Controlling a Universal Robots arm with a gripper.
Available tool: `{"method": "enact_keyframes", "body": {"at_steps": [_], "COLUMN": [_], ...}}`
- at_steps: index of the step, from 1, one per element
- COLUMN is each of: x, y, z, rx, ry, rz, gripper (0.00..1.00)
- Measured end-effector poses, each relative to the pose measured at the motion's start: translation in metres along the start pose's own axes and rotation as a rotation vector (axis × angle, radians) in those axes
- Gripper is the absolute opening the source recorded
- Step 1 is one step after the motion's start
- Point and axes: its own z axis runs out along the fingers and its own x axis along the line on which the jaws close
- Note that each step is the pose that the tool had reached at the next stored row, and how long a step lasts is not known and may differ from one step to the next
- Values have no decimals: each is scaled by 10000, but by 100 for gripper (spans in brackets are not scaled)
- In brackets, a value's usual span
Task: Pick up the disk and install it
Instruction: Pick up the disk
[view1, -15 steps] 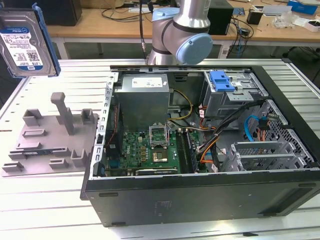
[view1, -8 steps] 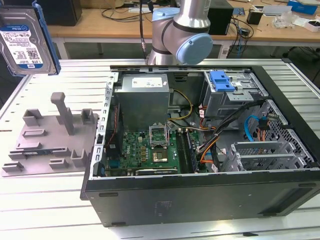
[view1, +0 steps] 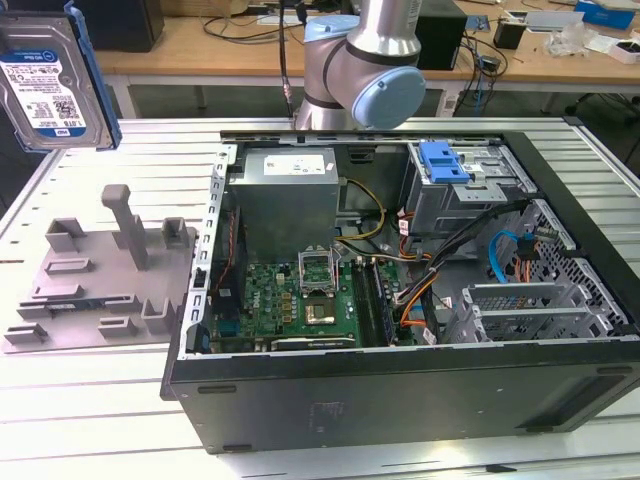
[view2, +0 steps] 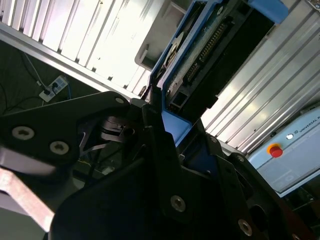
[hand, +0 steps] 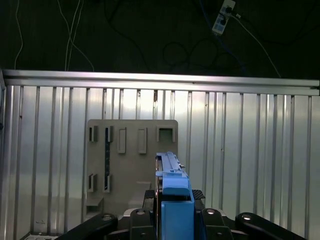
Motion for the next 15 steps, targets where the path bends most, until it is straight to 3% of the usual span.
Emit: {"method": "enact_keyframes", "body": {"at_steps": [6, 15], "x": [20, 156], "y": [0, -65], "z": [-6, -12], "rx": [0, -1], "ry": [0, 0], "rz": [0, 0], "gripper": [37, 37]}}
